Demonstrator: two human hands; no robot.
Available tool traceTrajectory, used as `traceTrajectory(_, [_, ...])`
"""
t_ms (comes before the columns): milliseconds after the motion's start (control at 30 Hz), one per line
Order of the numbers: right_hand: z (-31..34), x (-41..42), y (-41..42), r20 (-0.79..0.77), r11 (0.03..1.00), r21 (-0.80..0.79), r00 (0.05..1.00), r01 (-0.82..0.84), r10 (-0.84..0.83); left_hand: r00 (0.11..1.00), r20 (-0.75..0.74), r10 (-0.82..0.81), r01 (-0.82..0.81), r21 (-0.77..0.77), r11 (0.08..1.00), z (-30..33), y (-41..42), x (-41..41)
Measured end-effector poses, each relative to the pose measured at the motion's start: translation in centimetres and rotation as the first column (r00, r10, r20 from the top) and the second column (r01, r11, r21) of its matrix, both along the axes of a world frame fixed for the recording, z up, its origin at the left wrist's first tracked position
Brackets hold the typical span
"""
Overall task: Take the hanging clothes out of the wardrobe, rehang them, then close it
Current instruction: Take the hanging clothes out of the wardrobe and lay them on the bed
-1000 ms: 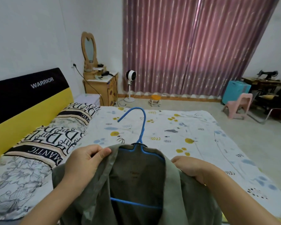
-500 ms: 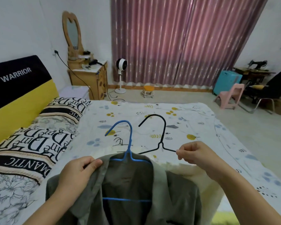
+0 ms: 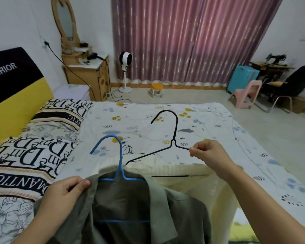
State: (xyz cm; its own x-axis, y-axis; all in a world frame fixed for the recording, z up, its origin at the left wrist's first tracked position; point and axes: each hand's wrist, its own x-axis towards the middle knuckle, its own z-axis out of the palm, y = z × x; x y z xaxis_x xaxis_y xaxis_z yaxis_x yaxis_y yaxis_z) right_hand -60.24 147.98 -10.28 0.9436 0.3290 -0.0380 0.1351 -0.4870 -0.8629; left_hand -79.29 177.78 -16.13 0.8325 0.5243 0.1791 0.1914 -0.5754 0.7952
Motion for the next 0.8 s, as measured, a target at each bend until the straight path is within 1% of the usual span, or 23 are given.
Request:
traceTrajectory(133, [-1.2, 2.7, 3.1, -0.001, 1.0, -0.002, 1.0, -0.022, 0.022, 0.999, -0.001, 0.034, -0.034, -0.039, 0.999, -0.7, 1.4, 0.7])
traceTrajectory(233, [-2.6, 5.4, 5.7, -0.014, 0.999, -0.025, 0.999, -0.047, 0.046, 0.997, 0.001, 0.077, -0.077, -0.04, 0.996, -1.3, 2.4, 2.1])
traceTrajectory(333, [-4.6, 8.7, 8.1, -0.018, 0.995, -0.065, 0.997, -0.071, 0.07, 0.992, -0.008, 0.126, -0.126, -0.044, 0.991, -2.1, 3.2, 4.3])
traceTrajectory(400, [-6.4, 11.3, 9.8, -0.039, 0.993, -0.074, 0.996, -0.089, 0.086, 0.989, -0.004, 0.151, -0.151, -0.027, 0.988, -2.8, 3.7, 6.2])
traceTrajectory(467, [-8.4, 14.1, 11.4, -0.074, 0.99, -0.092, 0.992, -0.106, 0.099, 0.984, -0.021, 0.178, -0.179, -0.045, 0.983, -3.8, 4.2, 8.5])
traceTrajectory(600, [-13.2, 19.8, 14.7, -0.148, 0.981, -0.094, 0.977, -0.168, 0.153, 0.976, -0.034, 0.214, -0.216, -0.079, 0.973, -6.9, 5.6, 13.9])
traceTrajectory(800, [-21.6, 27.6, 19.1, -0.228, 0.968, -0.111, 0.954, -0.224, 0.195, 0.945, -0.111, 0.309, -0.315, -0.047, 0.948, -14.2, 8.3, 22.6])
